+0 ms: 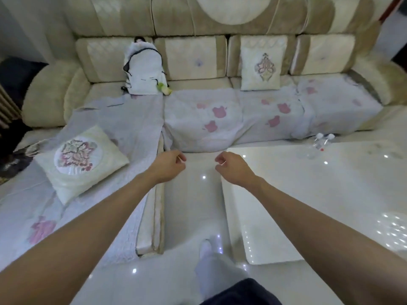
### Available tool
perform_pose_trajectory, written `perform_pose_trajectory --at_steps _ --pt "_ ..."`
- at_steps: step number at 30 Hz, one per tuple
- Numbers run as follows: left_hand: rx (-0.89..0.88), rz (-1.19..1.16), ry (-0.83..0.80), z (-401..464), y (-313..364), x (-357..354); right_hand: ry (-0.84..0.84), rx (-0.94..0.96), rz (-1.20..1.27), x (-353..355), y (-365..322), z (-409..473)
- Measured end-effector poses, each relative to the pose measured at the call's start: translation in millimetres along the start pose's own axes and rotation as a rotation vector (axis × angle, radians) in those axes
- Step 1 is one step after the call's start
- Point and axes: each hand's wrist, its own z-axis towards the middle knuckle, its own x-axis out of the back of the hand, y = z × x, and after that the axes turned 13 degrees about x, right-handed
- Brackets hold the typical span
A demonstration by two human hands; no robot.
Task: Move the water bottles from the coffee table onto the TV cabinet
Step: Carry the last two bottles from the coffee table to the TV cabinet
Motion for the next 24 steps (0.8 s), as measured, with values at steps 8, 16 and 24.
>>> perform_pose_trajectory --at_steps 8,16,24 --pt "-0.056 0.084 -0.125 182 75 4 0.037 -0.222 0.121 38 83 153" --pt "-0.135 0.135 -0.208 342 162 28 0.070 -0.282 0.075 97 130 277" --pt "-0.279 0.175 -0.357 507 241 32 0.158 -0.507 0.019 151 202 384"
